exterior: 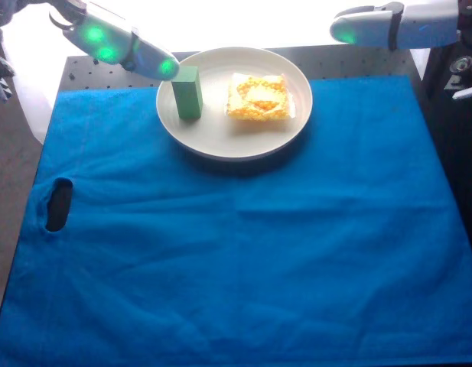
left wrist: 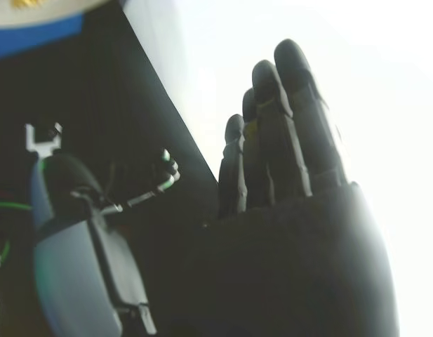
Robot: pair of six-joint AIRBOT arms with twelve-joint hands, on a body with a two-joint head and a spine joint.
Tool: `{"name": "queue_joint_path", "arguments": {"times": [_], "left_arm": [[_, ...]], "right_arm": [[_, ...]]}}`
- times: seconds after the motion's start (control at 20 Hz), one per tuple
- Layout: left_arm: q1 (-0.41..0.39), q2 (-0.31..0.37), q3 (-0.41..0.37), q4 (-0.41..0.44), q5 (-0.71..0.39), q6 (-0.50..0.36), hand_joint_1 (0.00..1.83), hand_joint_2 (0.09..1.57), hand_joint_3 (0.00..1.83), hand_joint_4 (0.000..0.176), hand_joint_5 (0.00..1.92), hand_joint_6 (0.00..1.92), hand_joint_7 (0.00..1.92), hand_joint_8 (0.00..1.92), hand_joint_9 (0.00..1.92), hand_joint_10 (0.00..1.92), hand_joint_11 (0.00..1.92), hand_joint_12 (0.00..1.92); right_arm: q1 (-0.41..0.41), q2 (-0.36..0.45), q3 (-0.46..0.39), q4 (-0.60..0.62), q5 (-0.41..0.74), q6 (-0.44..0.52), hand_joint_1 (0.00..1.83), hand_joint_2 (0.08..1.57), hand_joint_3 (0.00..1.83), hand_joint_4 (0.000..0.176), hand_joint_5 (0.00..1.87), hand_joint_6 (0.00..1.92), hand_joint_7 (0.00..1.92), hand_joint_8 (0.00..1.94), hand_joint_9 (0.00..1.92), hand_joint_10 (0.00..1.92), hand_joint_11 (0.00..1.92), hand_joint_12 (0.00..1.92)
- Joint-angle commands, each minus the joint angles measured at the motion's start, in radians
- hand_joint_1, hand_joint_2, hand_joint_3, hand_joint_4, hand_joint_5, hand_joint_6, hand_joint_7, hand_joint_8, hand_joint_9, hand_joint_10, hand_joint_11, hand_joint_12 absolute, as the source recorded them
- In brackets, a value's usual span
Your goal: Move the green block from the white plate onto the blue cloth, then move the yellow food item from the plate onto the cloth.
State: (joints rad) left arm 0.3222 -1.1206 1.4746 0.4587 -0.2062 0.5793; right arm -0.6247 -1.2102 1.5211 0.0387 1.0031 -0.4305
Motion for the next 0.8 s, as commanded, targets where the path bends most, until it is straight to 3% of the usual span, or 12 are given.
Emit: {"name": "queue_joint_path", "arguments": {"times": [0.0, 0.05, 0.1, 0.45, 0.55, 0.7, 0.75], "left_arm": [[-0.012, -0.012, 0.013, 0.0, -0.071, -0.005, 0.65, 0.78, 0.0, 0.031, 0.37, 0.0, 0.41, 0.0, 0.49, 0.0, 0.3, 0.55], [-0.013, -0.028, 0.026, 0.011, -0.051, -0.004, 0.67, 0.78, 0.0, 0.01, 0.43, 0.0, 0.4, 0.0, 0.5, 0.0, 0.26, 0.67], [-0.013, -0.044, 0.039, 0.032, -0.023, -0.004, 0.7, 0.79, 0.0, 0.0, 0.5, 0.0, 0.42, 0.0, 0.5, 0.0, 0.24, 0.78], [-0.016, -0.112, 0.088, 0.111, 0.093, -0.003, 0.81, 0.77, 0.0, 0.0, 0.67, 0.01, 0.61, 0.02, 0.65, 0.02, 0.33, 0.87], [-0.016, -0.13, 0.101, 0.113, 0.094, -0.004, 0.78, 0.79, 0.0, 0.0, 0.58, 0.0, 0.59, 0.0, 0.64, 0.01, 0.3, 0.86], [-0.016, -0.15, 0.115, 0.11, 0.092, -0.004, 0.78, 0.78, 0.01, 0.0, 0.61, 0.0, 0.57, 0.0, 0.6, 0.0, 0.26, 0.93], [-0.016, -0.157, 0.122, 0.101, 0.088, -0.004, 0.77, 0.8, 0.01, 0.0, 0.61, 0.0, 0.56, 0.0, 0.59, 0.0, 0.28, 0.94]], "right_arm": [[0.017, 0.001, 0.006, 0.023, 0.117, 0.005, 0.8, 0.75, 0.0, 0.0, 0.39, 0.0, 0.26, 0.0, 0.27, 0.0, 0.07, 0.62], [0.017, 0.0, 0.006, 0.022, 0.117, 0.005, 0.79, 0.75, 0.0, 0.0, 0.39, 0.0, 0.26, 0.01, 0.28, 0.01, 0.08, 0.61], [0.017, -0.003, 0.009, 0.02, 0.117, 0.005, 0.78, 0.77, 0.0, 0.001, 0.4, 0.0, 0.19, 0.0, 0.23, 0.0, 0.02, 0.67], [0.017, -0.025, 0.017, 0.015, 0.117, 0.005, 0.82, 0.75, 0.0, 0.0, 0.45, 0.01, 0.22, 0.0, 0.24, 0.0, 0.07, 0.58], [0.017, -0.025, 0.018, 0.013, 0.117, 0.005, 0.81, 0.73, 0.0, 0.0, 0.42, 0.0, 0.19, 0.0, 0.22, 0.0, 0.06, 0.51], [0.017, -0.025, 0.018, 0.01, 0.117, 0.005, 0.79, 0.73, 0.0, 0.0, 0.41, 0.0, 0.27, 0.0, 0.29, 0.01, 0.09, 0.53], [0.017, -0.025, 0.017, 0.01, 0.117, 0.005, 0.77, 0.73, 0.0, 0.0, 0.41, 0.0, 0.26, 0.0, 0.27, 0.0, 0.11, 0.45]]}}
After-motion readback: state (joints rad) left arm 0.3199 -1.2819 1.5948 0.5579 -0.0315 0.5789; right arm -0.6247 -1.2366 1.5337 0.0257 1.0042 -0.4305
